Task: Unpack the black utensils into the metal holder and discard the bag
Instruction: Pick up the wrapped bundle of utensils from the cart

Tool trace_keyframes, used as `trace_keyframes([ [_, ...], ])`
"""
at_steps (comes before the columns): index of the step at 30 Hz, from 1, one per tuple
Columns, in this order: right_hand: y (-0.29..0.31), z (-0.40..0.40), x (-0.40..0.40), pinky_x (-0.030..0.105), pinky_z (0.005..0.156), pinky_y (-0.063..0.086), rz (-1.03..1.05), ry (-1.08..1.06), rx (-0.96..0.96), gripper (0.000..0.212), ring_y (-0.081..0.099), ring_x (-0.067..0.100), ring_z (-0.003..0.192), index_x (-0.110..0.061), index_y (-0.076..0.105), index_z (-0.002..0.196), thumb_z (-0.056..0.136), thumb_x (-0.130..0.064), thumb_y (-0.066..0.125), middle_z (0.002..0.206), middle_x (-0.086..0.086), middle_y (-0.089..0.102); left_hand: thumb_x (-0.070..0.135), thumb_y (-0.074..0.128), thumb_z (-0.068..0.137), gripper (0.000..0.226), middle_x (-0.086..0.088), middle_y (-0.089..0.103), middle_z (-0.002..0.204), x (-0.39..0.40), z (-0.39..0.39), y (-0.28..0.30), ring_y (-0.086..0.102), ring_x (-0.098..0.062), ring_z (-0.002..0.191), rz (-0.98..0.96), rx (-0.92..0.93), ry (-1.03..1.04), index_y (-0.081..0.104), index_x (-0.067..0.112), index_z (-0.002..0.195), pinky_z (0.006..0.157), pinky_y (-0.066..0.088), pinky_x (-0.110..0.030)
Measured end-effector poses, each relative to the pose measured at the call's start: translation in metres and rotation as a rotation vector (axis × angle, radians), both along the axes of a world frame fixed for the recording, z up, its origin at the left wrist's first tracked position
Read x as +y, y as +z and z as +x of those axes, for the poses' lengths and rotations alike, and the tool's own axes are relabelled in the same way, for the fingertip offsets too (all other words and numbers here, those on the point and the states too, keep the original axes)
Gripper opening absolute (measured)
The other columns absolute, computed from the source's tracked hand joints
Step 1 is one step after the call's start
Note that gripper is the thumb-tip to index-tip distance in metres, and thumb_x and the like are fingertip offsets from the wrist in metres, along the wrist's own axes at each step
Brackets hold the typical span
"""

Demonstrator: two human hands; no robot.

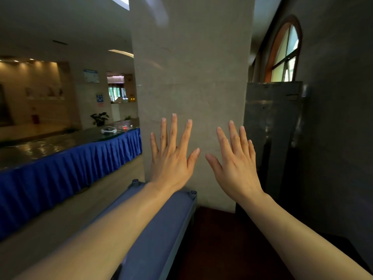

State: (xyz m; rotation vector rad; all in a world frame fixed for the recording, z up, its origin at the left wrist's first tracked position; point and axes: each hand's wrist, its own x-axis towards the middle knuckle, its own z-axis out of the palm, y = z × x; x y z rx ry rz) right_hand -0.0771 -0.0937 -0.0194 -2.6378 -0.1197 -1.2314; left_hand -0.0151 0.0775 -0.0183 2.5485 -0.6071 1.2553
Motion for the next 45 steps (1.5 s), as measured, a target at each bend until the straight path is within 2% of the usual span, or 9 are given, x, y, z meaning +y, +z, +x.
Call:
trace_keyframes([
  [11,-0.020,0.016,0.032,0.052,0.123,0.006,0.003,0.172,0.031,0.070,-0.008,0.028,0.157,-0.023,0.015,0.161,0.103,-0.053,0.040,0.171,0.007,0.000,0.060,0.022,0.102,0.071,-0.006,-0.017,0.169,0.040,-0.017,-0.015,-0.017,-0.029,0.154,0.017,0.050,0.170,-0.008,0.031,0.160,0.121,0.002,-0.063],
  [20,-0.036,0.034,0.053,0.053,0.123,0.008,-0.004,0.269,0.049,0.070,-0.009,0.027,0.157,-0.022,0.016,0.161,0.103,-0.052,0.041,0.171,0.005,0.000,0.060,0.019,0.101,0.070,-0.006,-0.017,0.169,0.061,-0.020,-0.029,-0.018,-0.028,0.154,0.010,0.094,0.264,-0.006,0.030,0.160,0.121,0.004,-0.064],
  [27,-0.043,0.046,0.063,0.053,0.124,0.006,-0.009,0.312,0.078,0.071,-0.010,0.026,0.156,-0.023,0.013,0.162,0.103,-0.052,0.039,0.171,0.004,-0.003,0.060,0.019,0.101,0.071,-0.005,-0.018,0.168,0.071,-0.012,-0.040,-0.018,-0.028,0.154,0.010,0.111,0.296,-0.006,0.031,0.160,0.122,0.002,-0.063],
  [32,-0.052,0.052,0.075,0.054,0.123,0.009,-0.012,0.343,0.095,0.072,-0.007,0.027,0.157,-0.020,0.017,0.161,0.100,-0.055,0.034,0.171,0.005,0.001,0.061,0.020,0.101,0.071,-0.005,-0.015,0.169,0.083,-0.009,-0.055,-0.016,-0.028,0.155,-0.006,0.125,0.299,-0.004,0.030,0.160,0.122,0.002,-0.063],
  [45,-0.094,0.054,0.147,0.049,0.123,0.005,-0.053,0.495,0.196,0.072,-0.009,0.026,0.157,-0.022,0.010,0.162,0.101,-0.055,0.032,0.171,0.004,-0.004,0.060,0.024,0.103,0.071,-0.004,-0.017,0.169,0.159,-0.031,-0.099,-0.016,-0.027,0.155,-0.067,0.199,0.402,-0.007,0.032,0.160,0.121,0.002,-0.063],
])
